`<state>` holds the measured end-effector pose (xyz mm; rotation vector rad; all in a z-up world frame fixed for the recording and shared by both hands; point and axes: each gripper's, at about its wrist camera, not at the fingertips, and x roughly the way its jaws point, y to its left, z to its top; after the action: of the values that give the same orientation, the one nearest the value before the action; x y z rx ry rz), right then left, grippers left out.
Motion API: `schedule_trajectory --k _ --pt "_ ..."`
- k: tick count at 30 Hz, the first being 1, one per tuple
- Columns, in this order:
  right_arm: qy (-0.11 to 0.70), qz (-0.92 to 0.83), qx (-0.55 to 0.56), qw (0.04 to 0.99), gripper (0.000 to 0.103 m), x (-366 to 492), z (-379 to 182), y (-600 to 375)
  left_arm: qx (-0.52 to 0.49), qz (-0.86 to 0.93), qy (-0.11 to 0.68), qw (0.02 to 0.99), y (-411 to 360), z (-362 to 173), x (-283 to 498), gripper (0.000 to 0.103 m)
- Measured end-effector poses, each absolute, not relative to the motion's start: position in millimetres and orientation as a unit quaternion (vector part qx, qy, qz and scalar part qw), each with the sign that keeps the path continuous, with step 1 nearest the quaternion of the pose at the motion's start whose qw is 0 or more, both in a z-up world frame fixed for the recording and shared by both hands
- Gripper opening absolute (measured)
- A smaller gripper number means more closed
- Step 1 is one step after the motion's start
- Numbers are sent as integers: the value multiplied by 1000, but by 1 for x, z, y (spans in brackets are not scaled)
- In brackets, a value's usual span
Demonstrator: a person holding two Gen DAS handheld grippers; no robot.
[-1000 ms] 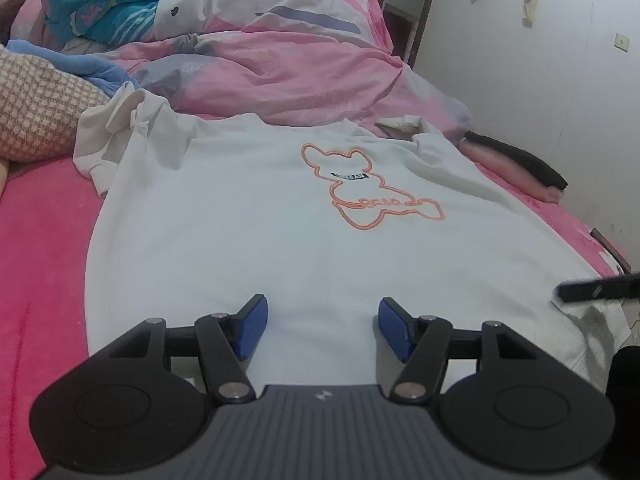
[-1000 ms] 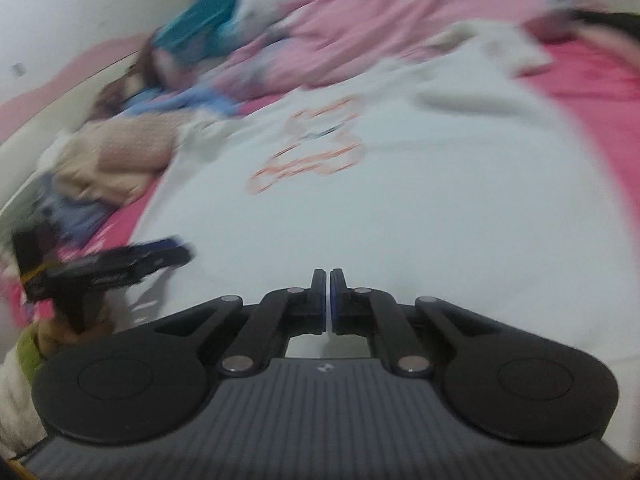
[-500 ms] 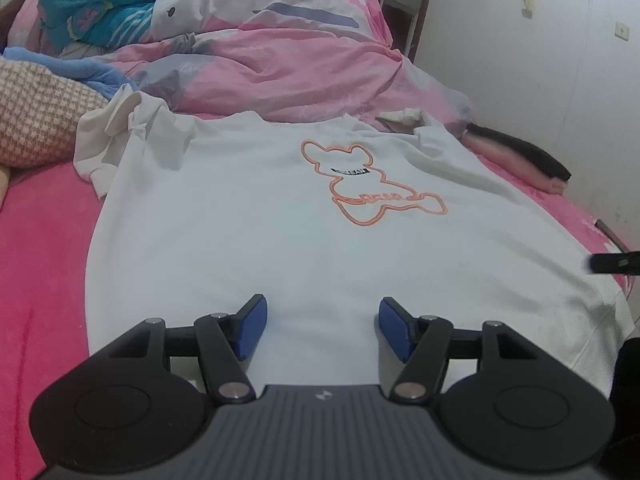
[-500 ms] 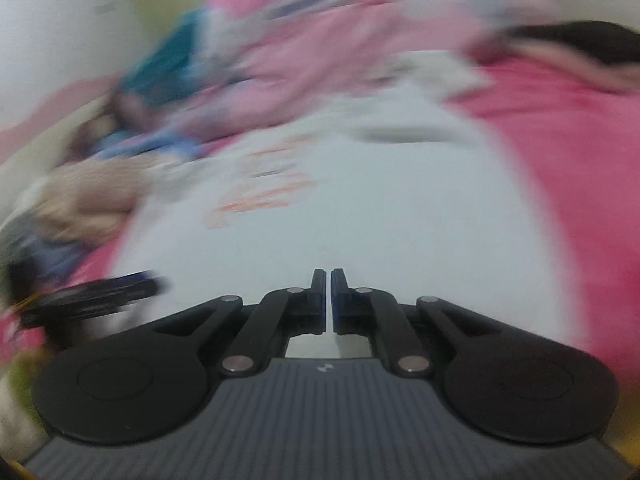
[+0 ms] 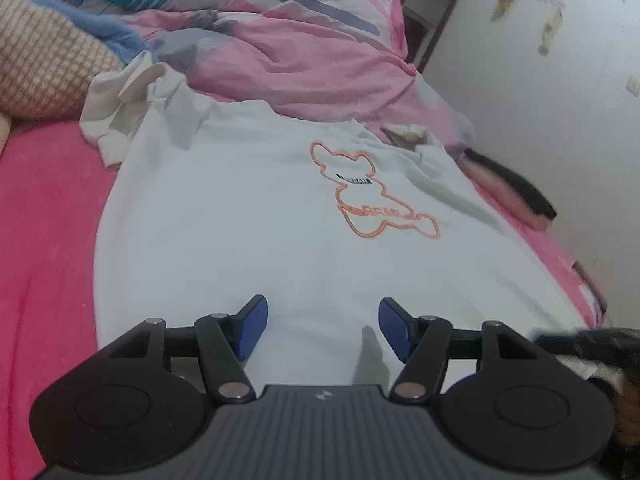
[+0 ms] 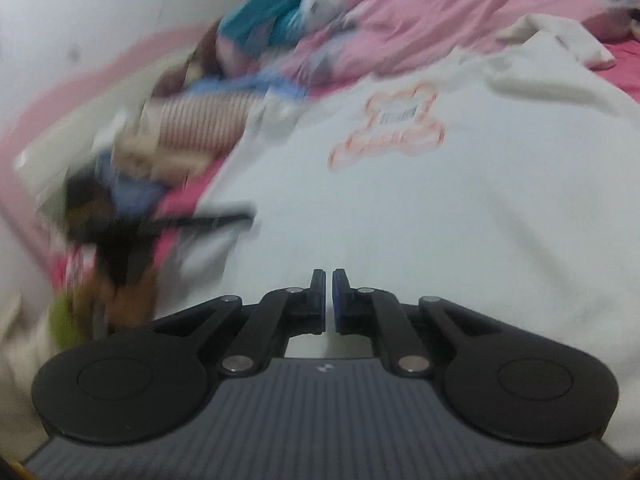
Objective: Fold clothes
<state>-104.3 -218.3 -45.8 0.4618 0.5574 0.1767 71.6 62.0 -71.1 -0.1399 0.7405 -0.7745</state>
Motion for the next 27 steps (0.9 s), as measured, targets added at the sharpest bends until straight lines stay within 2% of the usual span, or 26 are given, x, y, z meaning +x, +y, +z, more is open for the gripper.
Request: schedule_trajectory --k 4,10,14,18,21,24,27 --pt "295 113 251 915 4 -73 -71 -213 -98 -367 356 854 72 -71 76 61" --pt "306 219 205 903 4 -103 -65 -171 -135 -364 365 846 84 -69 85 61" --pt "259 185 233 919 4 -72 -52 -180 -129 -361 359 851 83 -69 83 61" --pt "286 200 235 907 4 -46 -69 -156 -119 -360 346 858 82 -68 80 62" --pt "293 267 211 893 4 -72 -76 -127 -118 -365 342 858 81 -67 79 62" --pt "291 261 213 896 4 -99 -68 -142 -113 -370 349 854 76 -68 80 62" --pt "251 152 235 927 5 -112 -49 -200 -105 -368 351 854 72 -70 80 62"
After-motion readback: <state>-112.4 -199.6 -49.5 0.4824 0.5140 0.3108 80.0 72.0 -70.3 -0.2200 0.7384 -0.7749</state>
